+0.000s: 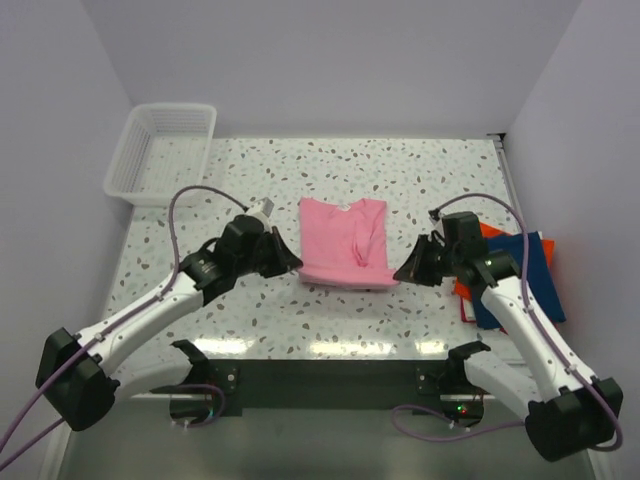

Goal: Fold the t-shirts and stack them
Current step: Fold the tshirt

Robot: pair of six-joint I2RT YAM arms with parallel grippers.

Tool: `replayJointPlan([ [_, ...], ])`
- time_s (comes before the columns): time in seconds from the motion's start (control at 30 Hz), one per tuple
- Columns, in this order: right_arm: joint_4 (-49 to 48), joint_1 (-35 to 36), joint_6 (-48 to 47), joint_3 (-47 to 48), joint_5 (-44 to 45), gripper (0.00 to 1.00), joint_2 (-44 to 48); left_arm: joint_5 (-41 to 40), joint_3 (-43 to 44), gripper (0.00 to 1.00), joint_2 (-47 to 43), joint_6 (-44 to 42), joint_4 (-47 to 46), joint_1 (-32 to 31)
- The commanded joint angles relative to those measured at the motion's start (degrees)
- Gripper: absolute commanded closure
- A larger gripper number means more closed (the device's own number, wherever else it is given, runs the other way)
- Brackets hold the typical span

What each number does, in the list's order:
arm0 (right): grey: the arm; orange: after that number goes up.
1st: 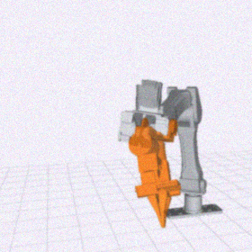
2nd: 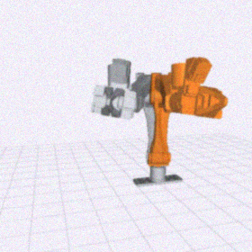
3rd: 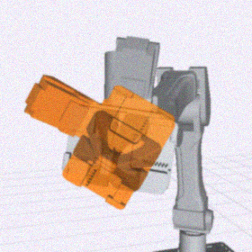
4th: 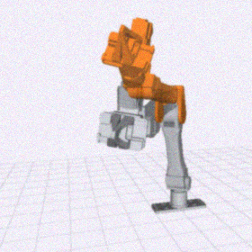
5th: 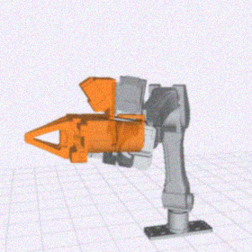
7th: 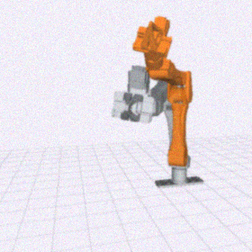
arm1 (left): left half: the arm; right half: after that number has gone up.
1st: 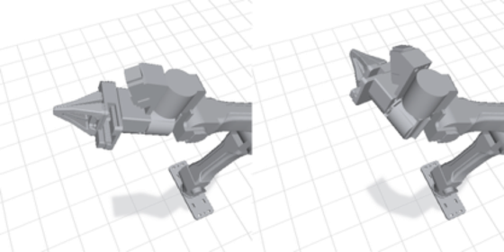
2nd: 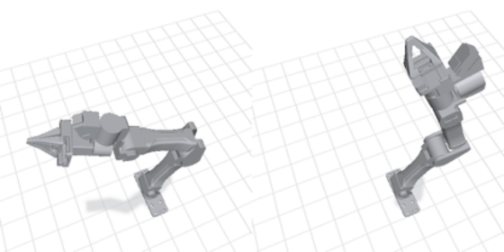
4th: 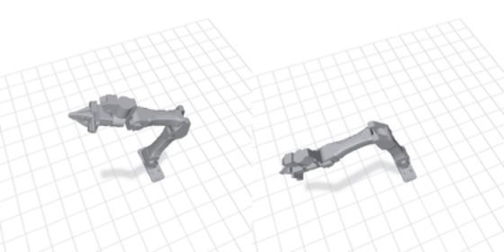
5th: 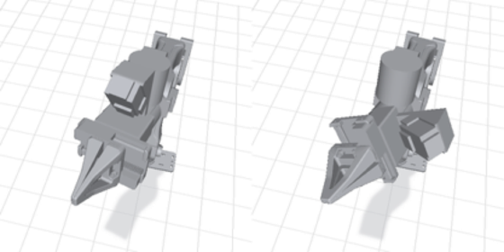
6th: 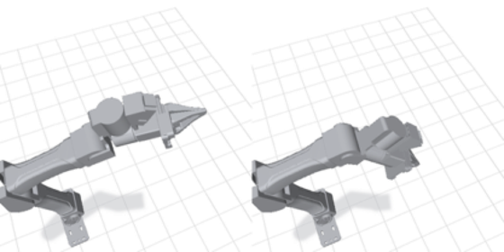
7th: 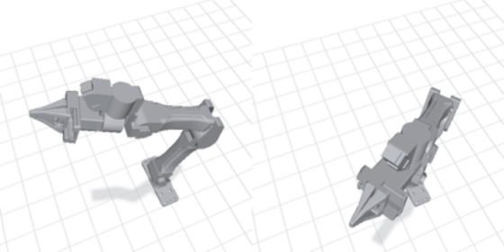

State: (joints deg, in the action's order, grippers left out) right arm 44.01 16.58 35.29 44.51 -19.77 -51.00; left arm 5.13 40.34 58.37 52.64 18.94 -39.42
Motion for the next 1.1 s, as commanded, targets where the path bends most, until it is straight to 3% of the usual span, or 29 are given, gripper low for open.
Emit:
replayJointPlan([
  [0.0,-5.06,-0.23,-1.89,6.88,2.89,1.0,-6.81,-1.17,8.07,1.0,5.25,-5.53,-0.22,3.29],
  [0.23,-10.25,-1.81,-2.06,18.4,2.37,1.0,-22.8,5.94,16.6,1.0,18.07,-8.52,-4.7,12.25],
  [0.73,-14.83,-10.25,-2.33,43.37,-4.4,0.98,-60.94,15.34,41.13,1.0,52.27,-10.54,-12.69,20.96],
  [0.77,-15.0,-10.51,-2.33,44.51,-4.31,0.93,-62.54,15.7,42.18,0.94,53.94,-10.63,-12.87,21.31],
  [0.8,-15.27,-10.78,-2.24,46.35,-4.14,0.78,-63.68,16.75,43.58,0.76,55.26,-10.63,-14.35,21.75],
  [0.9,-14.22,-11.83,-2.68,49.69,-2.48,0.56,-66.68,21.74,44.82,0.49,58.6,-10.28,-20.14,24.9],
  [1.0,-13.25,-12.53,-3.03,50.06,-0.1,0.45,-65.11,21.07,46.58,0.45,57.66,-12.11,-19.03,26.93],
  [1.07,-12.89,-12.19,-3.47,49.45,2.18,0.44,-63.0,20.02,45.28,0.45,55.9,-13.0,-17.72,27.38],
])
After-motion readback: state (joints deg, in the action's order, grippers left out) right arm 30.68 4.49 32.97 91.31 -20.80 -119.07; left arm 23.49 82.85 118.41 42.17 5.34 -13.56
